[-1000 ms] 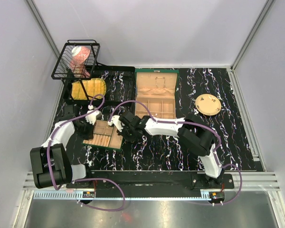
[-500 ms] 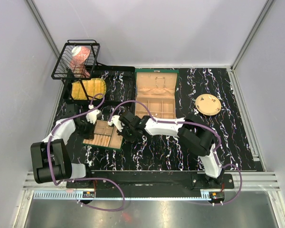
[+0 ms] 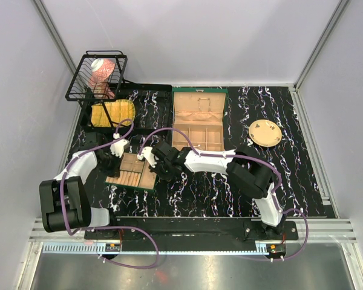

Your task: Organize the mixed jewelry

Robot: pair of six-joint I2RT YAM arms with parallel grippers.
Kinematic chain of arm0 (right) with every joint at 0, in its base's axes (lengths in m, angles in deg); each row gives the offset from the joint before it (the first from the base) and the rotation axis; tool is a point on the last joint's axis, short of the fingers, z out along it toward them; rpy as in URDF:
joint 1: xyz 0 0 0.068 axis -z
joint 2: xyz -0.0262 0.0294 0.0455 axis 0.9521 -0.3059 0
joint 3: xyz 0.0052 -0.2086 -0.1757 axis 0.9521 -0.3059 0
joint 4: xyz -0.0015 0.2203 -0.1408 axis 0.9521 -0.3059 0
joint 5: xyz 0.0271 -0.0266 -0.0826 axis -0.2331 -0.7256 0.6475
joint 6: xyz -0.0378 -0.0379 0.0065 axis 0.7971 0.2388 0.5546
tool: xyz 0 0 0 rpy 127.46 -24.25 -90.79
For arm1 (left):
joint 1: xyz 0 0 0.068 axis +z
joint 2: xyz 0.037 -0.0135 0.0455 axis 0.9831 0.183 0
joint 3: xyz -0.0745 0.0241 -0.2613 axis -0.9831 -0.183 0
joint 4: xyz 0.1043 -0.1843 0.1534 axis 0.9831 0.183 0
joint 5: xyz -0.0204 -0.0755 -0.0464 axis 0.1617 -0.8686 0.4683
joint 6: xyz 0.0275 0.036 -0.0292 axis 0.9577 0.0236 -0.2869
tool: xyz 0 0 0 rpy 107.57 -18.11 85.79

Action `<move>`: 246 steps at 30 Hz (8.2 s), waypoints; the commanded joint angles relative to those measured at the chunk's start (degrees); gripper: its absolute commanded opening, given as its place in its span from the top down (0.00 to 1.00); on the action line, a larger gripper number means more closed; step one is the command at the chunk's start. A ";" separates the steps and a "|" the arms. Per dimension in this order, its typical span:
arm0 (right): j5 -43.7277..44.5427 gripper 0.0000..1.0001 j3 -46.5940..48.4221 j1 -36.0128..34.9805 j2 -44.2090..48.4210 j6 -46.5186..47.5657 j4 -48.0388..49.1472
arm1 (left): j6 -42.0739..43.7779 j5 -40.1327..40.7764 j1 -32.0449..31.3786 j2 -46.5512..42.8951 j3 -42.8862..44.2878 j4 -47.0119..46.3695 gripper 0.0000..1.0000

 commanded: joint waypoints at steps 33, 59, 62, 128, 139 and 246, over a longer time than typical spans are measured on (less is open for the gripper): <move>0.98 0.89 -1.02 -0.68 2.62 1.25 2.01 | 1.35 -1.08 -0.32 -5.45 5.50 6.06 0.75; 1.06 0.89 -0.93 -0.77 2.27 1.87 2.10 | -0.40 0.14 -2.95 -4.48 3.13 5.62 0.76; 1.24 0.89 -1.28 -0.68 2.53 1.95 2.28 | -0.84 1.11 -3.30 -4.13 2.77 4.92 0.76; 0.54 0.89 -1.37 -0.68 1.39 1.95 2.19 | -4.36 8.76 -1.46 -2.63 0.14 -0.53 1.00; 0.71 0.89 -1.19 -0.68 1.12 2.04 2.19 | -3.31 6.92 -1.02 -1.67 0.93 2.44 1.00; 2.65 0.53 12.34 -5.24 5.26 9.95 -12.75 | -4.71 -2.75 0.12 -11.95 9.89 5.45 0.67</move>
